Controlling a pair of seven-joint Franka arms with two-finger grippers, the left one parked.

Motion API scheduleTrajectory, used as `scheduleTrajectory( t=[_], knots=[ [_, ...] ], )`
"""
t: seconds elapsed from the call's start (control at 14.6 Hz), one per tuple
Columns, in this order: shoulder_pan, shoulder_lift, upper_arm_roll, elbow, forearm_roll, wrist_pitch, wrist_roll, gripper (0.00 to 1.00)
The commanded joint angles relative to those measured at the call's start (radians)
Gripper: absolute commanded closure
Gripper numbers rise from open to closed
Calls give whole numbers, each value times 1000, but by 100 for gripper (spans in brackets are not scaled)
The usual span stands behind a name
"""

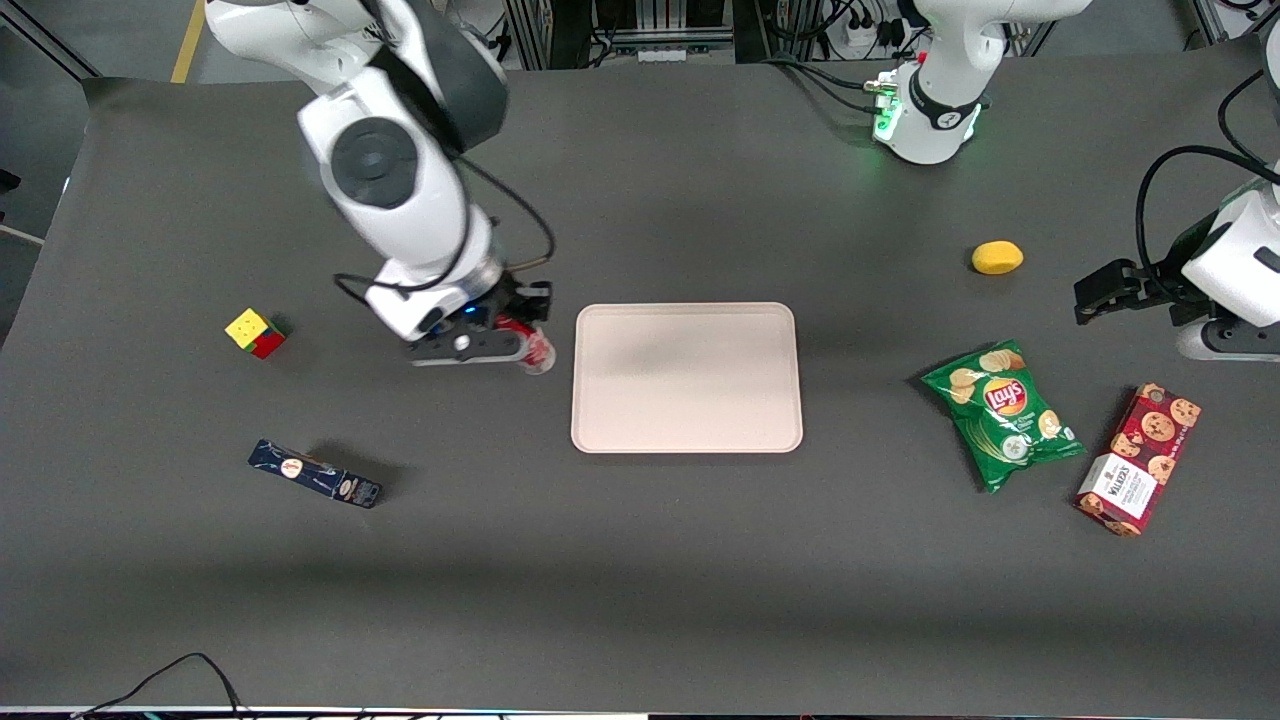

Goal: Place coke bottle on tray
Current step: 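Lift the bottle and carry it over the white tray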

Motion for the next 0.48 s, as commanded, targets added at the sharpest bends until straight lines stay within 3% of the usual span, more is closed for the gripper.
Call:
scheduleTrajectory(
  t=[0.0, 0.27, 0.41],
  knots=[
    [22, 99, 81, 94, -81, -14, 177, 100],
    [36, 174, 88, 89, -87, 108, 206, 100],
    [44, 226, 88, 82, -122, 190, 206, 100]
  ],
)
